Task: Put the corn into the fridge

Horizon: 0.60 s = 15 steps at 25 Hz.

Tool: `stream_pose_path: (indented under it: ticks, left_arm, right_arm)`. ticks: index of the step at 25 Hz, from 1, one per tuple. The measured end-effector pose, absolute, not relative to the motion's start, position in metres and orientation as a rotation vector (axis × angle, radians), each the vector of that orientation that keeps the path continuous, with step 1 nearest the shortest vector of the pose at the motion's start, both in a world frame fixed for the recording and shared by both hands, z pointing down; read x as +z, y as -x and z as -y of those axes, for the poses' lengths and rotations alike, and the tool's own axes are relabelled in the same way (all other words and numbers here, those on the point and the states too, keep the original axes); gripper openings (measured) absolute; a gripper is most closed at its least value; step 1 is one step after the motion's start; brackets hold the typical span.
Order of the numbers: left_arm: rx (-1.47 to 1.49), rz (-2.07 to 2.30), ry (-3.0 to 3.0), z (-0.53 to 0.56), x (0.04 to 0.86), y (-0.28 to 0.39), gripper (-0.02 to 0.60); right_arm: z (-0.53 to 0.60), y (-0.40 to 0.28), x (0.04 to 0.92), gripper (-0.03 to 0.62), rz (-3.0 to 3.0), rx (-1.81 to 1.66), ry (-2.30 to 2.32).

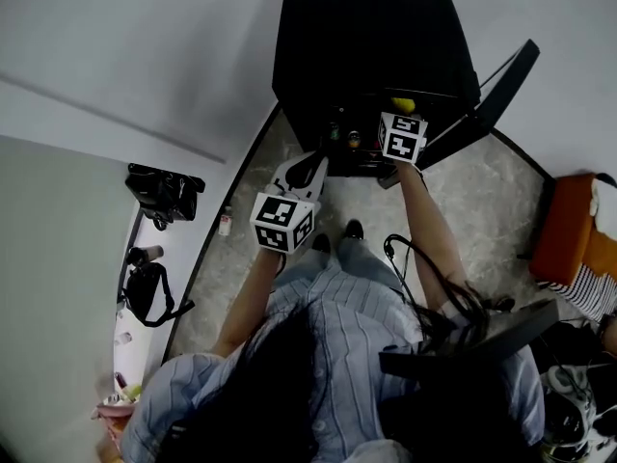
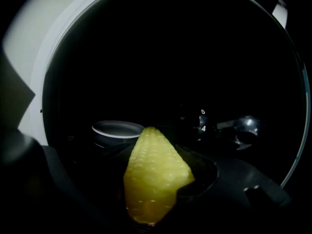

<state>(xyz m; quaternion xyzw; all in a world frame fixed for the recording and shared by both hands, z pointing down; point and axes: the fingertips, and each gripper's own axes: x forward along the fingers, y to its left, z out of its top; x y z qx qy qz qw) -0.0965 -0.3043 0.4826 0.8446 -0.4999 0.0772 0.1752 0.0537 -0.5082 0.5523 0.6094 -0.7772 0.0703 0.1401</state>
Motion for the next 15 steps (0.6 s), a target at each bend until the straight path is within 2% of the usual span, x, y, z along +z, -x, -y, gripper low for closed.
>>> stream_pose_path:
  ticks: [15]
  left_arm:
    - [0.317, 1.414, -2.327, 0.286, 0.511, 0.105, 0.034]
  right_arm:
    - [0.542, -0.050, 0.550, 0.265, 2.285, 0.224, -1.893]
